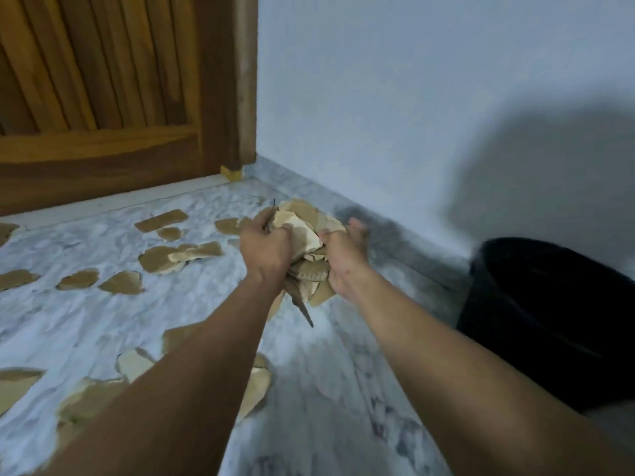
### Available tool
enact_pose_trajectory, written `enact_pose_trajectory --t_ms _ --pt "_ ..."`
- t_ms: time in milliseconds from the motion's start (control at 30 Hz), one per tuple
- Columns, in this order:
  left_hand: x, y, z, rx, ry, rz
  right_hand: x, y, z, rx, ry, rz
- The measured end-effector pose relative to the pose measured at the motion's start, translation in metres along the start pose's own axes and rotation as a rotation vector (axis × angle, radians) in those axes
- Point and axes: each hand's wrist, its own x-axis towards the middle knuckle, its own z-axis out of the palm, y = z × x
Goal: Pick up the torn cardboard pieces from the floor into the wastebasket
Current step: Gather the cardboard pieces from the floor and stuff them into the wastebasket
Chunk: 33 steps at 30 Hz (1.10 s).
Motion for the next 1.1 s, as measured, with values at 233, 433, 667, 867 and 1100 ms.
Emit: enact_pose_trajectory --t_ms 233,433,667,867,1100 --pt "-0.067 0.071 0.152 -0.116 -0.228 0.054 0.000 -0.126 -0.147 -0.012 0.133 -0.099" --pt "-0.136 0.080 0.279 -0.147 -0.380 0.039 0.003 -0.172 -0.285 -0.080 0.355 -0.213" --pt "-0.200 0.031 0.367 -0.050 -0.519 -0.071 0.008 -0.144 -0.402 -0.168 0.524 -0.093" --pt "-0.206 -0.003 0.375 0.354 -0.684 0.044 0.003 -0.124 -0.451 -0.328 0.490 0.008" --pt "-0.182 0.013 0.335 0.504 -0.649 0.203 -0.006 -0.127 -0.431 -0.634 0.414 -0.041"
